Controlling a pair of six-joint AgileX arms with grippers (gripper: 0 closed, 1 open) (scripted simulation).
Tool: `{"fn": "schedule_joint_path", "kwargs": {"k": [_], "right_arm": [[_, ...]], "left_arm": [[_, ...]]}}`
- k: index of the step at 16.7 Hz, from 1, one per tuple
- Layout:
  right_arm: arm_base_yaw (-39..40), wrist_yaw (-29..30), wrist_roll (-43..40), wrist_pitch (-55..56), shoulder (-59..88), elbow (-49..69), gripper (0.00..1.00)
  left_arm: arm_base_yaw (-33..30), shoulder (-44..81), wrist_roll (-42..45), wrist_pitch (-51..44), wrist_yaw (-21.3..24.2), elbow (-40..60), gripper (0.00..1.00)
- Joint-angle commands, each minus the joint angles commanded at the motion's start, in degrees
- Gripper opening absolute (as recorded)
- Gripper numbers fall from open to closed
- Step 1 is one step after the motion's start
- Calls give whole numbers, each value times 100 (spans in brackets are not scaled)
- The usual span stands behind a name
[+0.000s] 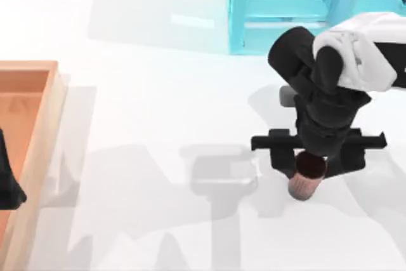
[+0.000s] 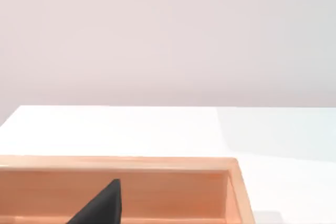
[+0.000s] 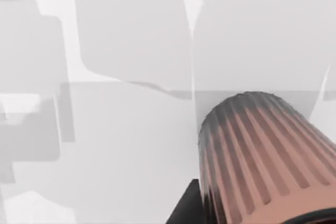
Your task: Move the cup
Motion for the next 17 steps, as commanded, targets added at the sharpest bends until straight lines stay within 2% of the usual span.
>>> {"fn": "schedule_joint_path", "kwargs": {"k": [3, 5, 13, 17], "right_arm": [[-305, 10, -371, -190, -99, 27, 0], [-802, 25, -872, -343, -262, 32, 0], [-4023, 74, -4024, -871, -1002, -74, 0], [-4783, 98, -4811, -1085, -1457, -200, 0]], "left_arm": [[0, 0, 0, 0, 0, 0, 100], [0, 0, 0, 0, 0, 0, 100], [0, 0, 0, 0, 0, 0, 100], [0, 0, 0, 0, 0, 0, 100]]}}
